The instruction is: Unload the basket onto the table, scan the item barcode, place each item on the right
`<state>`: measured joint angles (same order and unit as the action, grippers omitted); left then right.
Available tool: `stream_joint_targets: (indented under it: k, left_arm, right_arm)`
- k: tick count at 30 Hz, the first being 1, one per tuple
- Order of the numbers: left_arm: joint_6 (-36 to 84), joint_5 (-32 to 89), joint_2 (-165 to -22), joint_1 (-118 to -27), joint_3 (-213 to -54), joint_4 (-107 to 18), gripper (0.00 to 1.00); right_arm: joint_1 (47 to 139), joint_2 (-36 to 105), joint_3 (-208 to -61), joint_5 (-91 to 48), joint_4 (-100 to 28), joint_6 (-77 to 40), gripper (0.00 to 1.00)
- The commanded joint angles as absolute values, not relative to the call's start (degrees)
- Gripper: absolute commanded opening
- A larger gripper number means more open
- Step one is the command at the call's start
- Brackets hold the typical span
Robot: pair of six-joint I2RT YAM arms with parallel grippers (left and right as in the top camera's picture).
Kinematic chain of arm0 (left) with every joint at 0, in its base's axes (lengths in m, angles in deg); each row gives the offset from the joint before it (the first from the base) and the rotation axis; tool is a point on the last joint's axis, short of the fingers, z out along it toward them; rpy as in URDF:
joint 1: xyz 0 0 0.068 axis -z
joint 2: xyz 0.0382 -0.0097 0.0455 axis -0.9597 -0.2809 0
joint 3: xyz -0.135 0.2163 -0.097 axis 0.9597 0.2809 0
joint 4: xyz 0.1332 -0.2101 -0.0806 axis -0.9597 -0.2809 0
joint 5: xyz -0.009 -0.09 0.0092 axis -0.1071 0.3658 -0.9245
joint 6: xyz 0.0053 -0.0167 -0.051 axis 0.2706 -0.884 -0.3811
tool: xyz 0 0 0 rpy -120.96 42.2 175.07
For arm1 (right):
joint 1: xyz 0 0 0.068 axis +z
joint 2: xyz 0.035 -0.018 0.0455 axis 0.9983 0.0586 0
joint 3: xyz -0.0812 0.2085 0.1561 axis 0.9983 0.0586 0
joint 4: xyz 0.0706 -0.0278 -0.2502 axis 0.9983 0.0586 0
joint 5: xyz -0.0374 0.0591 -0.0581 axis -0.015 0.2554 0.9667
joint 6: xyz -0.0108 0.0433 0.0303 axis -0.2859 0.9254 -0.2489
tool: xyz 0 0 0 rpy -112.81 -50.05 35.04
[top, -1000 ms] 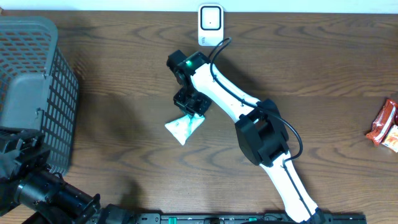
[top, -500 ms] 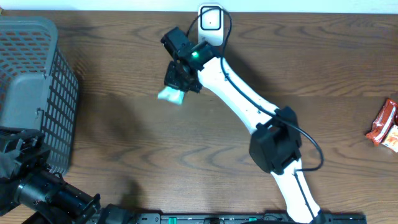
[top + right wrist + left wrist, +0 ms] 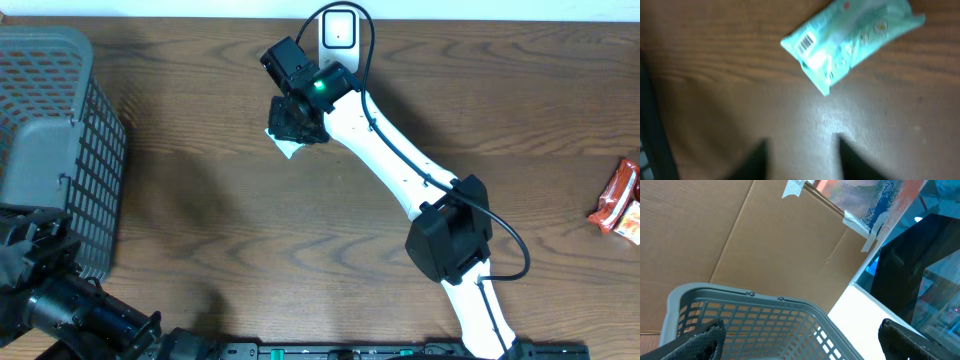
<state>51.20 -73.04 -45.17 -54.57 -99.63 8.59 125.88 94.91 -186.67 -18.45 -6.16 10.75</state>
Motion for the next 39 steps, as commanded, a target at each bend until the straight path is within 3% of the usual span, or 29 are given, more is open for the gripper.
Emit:
stream_joint_targets:
  k: [1,10,15,20,24,31,39]
  left_arm:
    - [51.5,-73.6,-44.8,-54.9,-100.0,8.9,0.98]
    - [51.5,-73.6,-44.8,-54.9,-100.0,8.9,0.98]
    - [51.5,-73.6,-44.8,-54.9,-100.0,8.9,0.98]
    - [51.5,-73.6,-44.8,-54.9,-100.0,8.9,0.98]
    - [51.5,-73.6,-44.8,-54.9,-100.0,8.9,0.98]
    - [51.5,-73.6,-44.8,-54.9,-100.0,8.9,0.98]
    - [51.5,-73.6,-44.8,-54.9,-100.0,8.9,0.98]
  right_arm:
    - [124.6,94.2,-186.4,-16.4,-9.9,10.8,0.70]
    - [122.2,100.3,-186.4,-16.2,-21.7,14.1,0.66]
    - [122.3,104.2,-186.7,-16.2,-26.3,17.5,0.75]
    - [122.2,107.1,-186.7,-16.0,-34.5,18.1,0.74]
    - [122.2,108.0,-186.7,-11.6,-39.9,19.2,0.67]
    - [122.4,110.5,-186.6,-11.8,-41.7,22.2,0.44]
    - [122.5,112.0,-186.6,-10.9,-37.0,22.1,0.42]
